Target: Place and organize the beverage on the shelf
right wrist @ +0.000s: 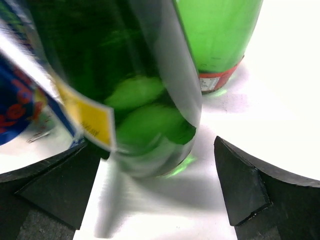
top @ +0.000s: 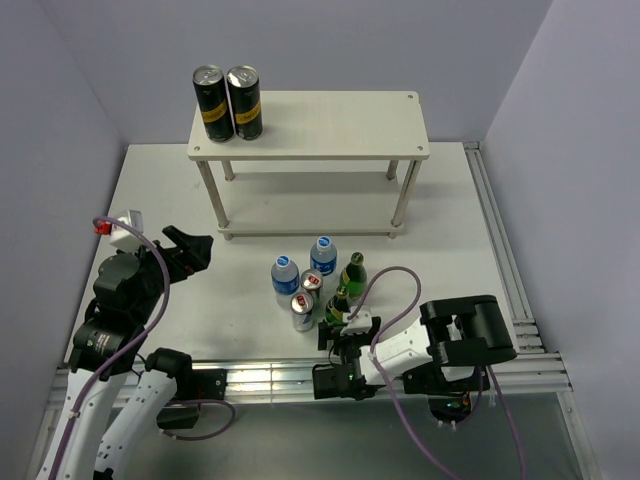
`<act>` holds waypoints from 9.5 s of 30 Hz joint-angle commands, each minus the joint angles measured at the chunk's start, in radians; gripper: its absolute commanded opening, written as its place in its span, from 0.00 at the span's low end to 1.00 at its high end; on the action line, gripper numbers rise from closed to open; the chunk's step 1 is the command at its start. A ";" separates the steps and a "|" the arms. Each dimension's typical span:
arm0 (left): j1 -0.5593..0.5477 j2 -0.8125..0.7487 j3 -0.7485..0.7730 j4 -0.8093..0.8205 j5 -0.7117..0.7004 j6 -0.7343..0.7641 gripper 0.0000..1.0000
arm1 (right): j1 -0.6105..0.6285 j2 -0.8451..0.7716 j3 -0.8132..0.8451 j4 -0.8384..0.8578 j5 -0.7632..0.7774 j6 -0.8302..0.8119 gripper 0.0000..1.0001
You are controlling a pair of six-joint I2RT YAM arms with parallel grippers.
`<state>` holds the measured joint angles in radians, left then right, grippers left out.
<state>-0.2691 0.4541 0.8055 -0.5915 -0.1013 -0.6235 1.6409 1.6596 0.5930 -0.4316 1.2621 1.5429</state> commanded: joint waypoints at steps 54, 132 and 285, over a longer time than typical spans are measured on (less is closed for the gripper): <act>0.002 0.032 -0.003 0.042 0.026 0.019 0.98 | 0.149 0.129 0.269 -1.013 0.241 0.976 0.00; 0.065 -0.008 -0.009 0.058 0.078 0.038 0.97 | -0.354 -0.385 0.874 0.776 -0.271 -1.823 0.00; 0.208 -0.068 -0.014 0.068 0.109 0.050 0.97 | -0.550 -0.213 0.444 1.540 -0.192 -2.285 1.00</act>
<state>-0.0685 0.3897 0.7891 -0.5499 0.0212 -0.5869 1.0374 1.5375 1.0584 1.0332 0.9871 -0.6437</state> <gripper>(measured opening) 0.970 0.997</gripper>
